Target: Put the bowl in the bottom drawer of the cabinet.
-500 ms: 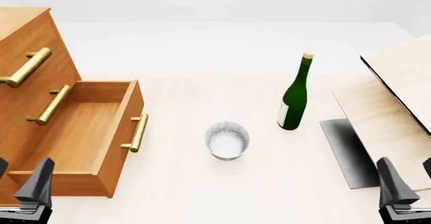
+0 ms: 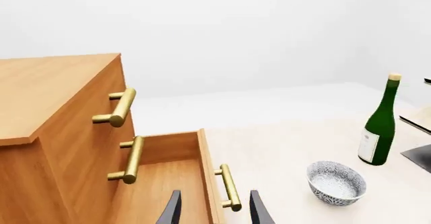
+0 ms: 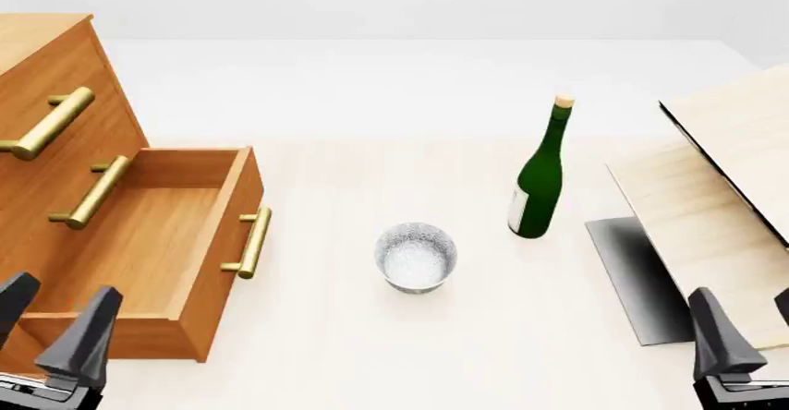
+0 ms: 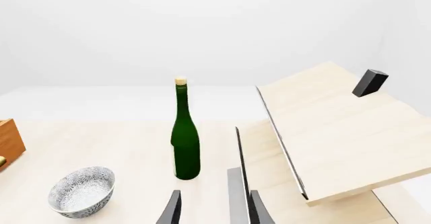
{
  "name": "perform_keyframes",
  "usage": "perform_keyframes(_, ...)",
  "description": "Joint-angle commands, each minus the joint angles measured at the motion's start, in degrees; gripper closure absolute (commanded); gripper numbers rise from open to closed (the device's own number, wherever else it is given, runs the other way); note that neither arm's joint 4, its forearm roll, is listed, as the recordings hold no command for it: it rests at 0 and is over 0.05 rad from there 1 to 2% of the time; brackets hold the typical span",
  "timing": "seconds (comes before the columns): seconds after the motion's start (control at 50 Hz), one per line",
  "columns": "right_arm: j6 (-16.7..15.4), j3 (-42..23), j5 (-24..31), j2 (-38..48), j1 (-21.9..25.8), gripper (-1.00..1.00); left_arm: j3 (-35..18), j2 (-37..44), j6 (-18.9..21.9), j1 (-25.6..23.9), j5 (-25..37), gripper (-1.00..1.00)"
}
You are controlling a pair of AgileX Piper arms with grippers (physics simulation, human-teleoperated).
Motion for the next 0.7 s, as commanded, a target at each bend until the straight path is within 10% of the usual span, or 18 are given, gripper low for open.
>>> perform_keyframes(0.02, 0.0, 0.0, -0.3, 0.3, 0.0, -1.0, 0.5, 2.9, 1.5, -10.1, -4.2, -1.0)
perform_keyframes(0.1, 0.0, 0.0, -0.4, 0.4, 0.0, -1.0, -1.3, 1.1, -2.8, -11.5, -2.9, -1.0)
perform_keyframes(0.7, 0.0, 0.0, -0.2, 0.2, 0.0, -1.0, -10.3, 30.7, 1.5, -27.1, -23.6, -1.0)
